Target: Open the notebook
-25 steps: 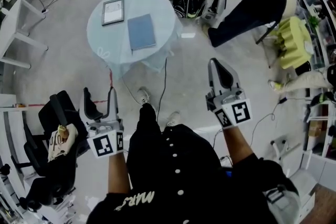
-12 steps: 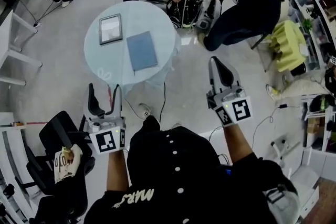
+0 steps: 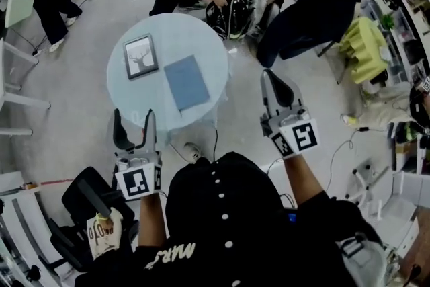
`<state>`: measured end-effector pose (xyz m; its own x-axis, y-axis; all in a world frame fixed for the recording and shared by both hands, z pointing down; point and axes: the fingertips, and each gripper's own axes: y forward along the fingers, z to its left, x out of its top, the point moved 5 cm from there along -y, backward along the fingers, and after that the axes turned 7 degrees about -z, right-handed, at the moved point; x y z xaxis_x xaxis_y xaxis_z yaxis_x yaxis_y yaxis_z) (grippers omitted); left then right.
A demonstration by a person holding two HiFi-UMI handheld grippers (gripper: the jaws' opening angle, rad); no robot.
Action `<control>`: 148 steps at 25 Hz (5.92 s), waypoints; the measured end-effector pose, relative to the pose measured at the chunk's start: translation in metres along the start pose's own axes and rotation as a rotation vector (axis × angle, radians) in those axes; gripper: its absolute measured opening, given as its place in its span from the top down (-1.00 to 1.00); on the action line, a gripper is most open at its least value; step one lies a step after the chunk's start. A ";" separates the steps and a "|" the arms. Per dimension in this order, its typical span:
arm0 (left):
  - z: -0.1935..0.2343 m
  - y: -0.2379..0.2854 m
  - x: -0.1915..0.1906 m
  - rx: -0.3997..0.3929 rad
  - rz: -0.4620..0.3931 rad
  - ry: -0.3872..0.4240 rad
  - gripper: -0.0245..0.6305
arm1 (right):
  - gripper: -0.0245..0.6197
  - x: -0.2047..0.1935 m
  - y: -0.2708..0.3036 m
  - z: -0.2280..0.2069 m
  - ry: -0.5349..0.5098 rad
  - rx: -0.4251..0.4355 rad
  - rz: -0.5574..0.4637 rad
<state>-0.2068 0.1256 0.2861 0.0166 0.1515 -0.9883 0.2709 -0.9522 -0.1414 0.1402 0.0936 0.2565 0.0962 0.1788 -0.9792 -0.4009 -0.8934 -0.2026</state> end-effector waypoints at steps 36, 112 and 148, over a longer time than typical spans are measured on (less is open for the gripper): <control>-0.140 0.141 -0.244 -0.501 0.571 0.252 -0.07 | 0.92 -0.153 0.084 -0.111 0.081 0.082 0.281; -0.097 0.083 -0.288 -0.226 0.426 -0.173 0.87 | 0.92 -0.235 0.096 -0.063 0.146 0.238 0.459; 0.024 0.017 -0.302 0.531 -0.033 -1.052 0.86 | 0.92 -0.236 0.112 -0.031 0.122 0.309 0.469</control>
<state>-0.2299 0.0576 0.5808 -0.8522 0.1213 -0.5090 -0.1826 -0.9805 0.0721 0.1003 -0.0617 0.4652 -0.0590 -0.2732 -0.9602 -0.6719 -0.7005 0.2406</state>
